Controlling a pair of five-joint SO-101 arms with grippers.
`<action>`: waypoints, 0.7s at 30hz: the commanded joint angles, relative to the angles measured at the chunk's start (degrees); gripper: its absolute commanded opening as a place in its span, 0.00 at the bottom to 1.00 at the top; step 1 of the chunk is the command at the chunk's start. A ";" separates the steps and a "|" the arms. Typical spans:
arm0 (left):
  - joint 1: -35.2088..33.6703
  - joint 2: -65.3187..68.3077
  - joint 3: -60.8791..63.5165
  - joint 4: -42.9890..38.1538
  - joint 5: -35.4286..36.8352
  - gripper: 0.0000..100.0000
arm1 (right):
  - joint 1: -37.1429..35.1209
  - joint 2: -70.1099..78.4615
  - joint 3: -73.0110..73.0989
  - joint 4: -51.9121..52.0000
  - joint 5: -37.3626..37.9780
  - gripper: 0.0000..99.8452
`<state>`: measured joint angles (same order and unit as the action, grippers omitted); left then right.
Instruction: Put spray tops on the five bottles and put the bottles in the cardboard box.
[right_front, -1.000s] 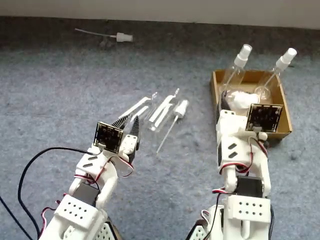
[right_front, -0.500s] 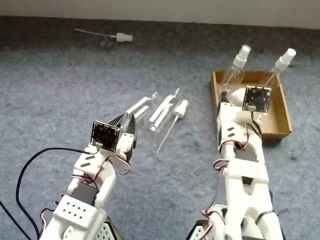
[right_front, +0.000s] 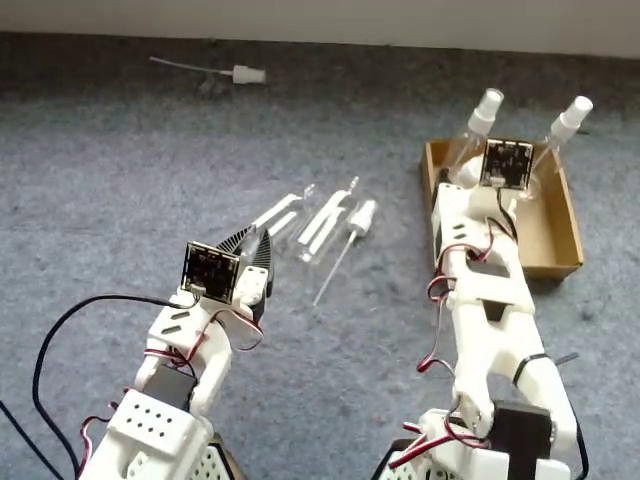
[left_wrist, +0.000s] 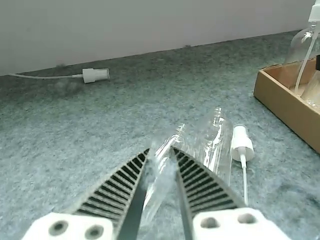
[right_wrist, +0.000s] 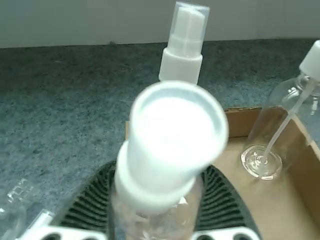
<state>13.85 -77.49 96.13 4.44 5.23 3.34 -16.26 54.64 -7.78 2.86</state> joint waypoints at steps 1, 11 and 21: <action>-0.66 0.04 1.45 -1.05 0.18 0.01 | 0.92 2.51 -6.20 -1.98 0.62 0.02; -0.66 0.04 1.45 -1.05 0.18 0.01 | 3.30 7.96 -8.04 -1.98 0.70 0.02; -0.66 0.04 1.45 -1.05 0.18 0.01 | 3.03 11.30 -8.92 -1.98 0.70 0.02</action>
<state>13.85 -77.49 96.13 4.44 5.23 5.89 -5.36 48.57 -9.01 2.86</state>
